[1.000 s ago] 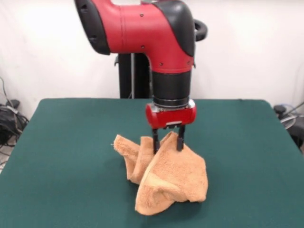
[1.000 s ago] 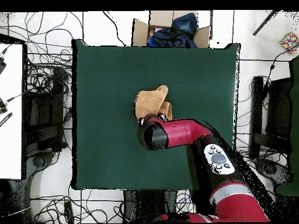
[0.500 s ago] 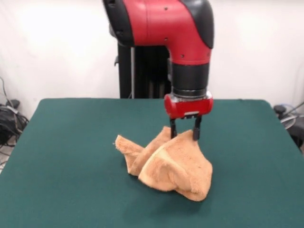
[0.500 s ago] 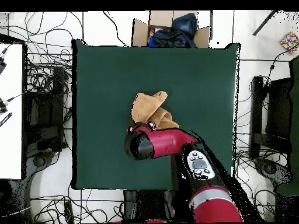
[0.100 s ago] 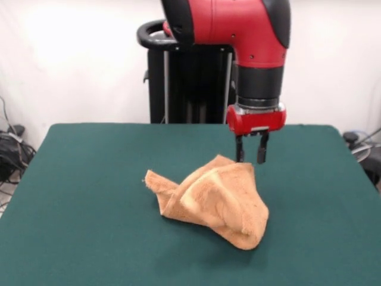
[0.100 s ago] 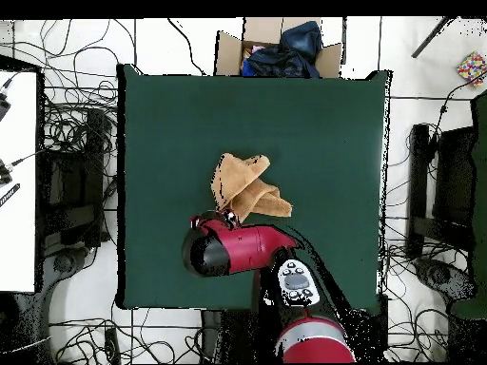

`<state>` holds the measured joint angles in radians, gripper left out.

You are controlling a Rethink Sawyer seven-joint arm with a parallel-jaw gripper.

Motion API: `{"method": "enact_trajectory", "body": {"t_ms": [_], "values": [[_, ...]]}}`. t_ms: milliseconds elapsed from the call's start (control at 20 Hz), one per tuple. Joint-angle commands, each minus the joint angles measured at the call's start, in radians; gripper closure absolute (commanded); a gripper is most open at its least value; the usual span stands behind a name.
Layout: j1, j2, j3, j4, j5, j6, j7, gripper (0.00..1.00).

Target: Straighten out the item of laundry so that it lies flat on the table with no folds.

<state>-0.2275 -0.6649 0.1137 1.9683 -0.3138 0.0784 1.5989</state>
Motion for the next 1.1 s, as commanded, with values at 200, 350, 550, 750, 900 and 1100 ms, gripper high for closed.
{"method": "enact_trajectory", "body": {"t_ms": [200,350,550,750,900,1100], "values": [[0.053,-0.019,-0.076,0.045,0.099,-0.025,0.255,1.00],[0.044,-0.002,-0.065,0.058,0.119,-0.036,0.261,1.00],[0.028,0.011,-0.050,0.058,0.121,-0.049,0.240,1.00],[0.016,0.012,-0.040,0.064,0.120,-0.074,0.238,0.00],[0.036,0.003,-0.057,0.051,0.118,-0.048,0.226,0.00],[0.035,0.024,-0.053,0.044,0.128,-0.054,0.234,0.00]]}}
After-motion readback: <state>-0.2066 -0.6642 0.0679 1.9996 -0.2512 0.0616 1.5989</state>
